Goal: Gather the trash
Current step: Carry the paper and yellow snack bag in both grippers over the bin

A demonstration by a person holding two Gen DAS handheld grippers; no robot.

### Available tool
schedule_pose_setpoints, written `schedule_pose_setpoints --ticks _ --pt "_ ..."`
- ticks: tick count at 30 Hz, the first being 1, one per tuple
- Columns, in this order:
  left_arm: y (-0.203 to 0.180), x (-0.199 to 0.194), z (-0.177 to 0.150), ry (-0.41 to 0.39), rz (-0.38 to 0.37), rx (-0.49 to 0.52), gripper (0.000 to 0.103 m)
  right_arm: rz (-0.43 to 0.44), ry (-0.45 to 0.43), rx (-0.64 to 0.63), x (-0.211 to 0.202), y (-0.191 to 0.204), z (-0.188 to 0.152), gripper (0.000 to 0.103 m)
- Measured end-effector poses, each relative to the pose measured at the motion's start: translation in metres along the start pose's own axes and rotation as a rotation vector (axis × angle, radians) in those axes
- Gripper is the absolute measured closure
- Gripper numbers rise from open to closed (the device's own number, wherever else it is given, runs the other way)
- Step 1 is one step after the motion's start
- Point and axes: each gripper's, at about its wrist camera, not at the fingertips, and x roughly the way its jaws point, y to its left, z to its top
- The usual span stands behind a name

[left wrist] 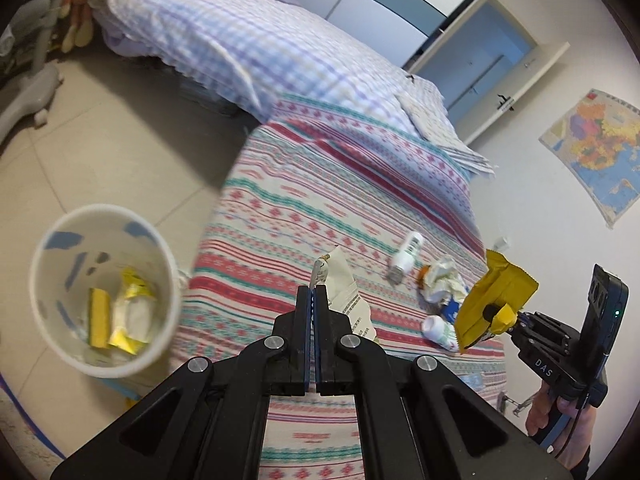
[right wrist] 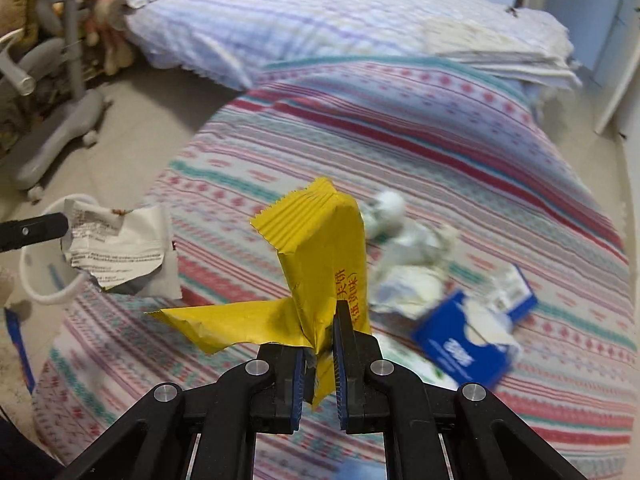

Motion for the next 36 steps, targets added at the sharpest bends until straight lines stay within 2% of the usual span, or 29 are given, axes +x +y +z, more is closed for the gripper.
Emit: schedule_pose_setpoints --ticks 5,10,23,29,36 --pt "0.029 -0.013 0.002 -0.016 0.062 -0.030 0.103 0.034 -0.015 -0.026 0.005 0.027 0.005 0.094" --pt "0.060 -0.020 0.001 -0.003 0.094 -0.095 0.103 0.046 -0.017 -0.044 0.018 0.045 0.011 0.093" --pt "0.134 -0.044 0.011 -0.038 0.207 -0.224 0.103 0.133 -0.019 -0.080 0.042 0.101 0.021 0.093" --pt "0.154 -0.037 0.011 -0.020 0.272 -0.251 0.103 0.166 -0.044 -0.084 0.052 0.129 0.024 0.093" --pt "0.170 -0.020 0.012 0.020 0.322 -0.271 0.103 0.259 -0.044 -0.106 0.069 0.171 0.029 0.092"
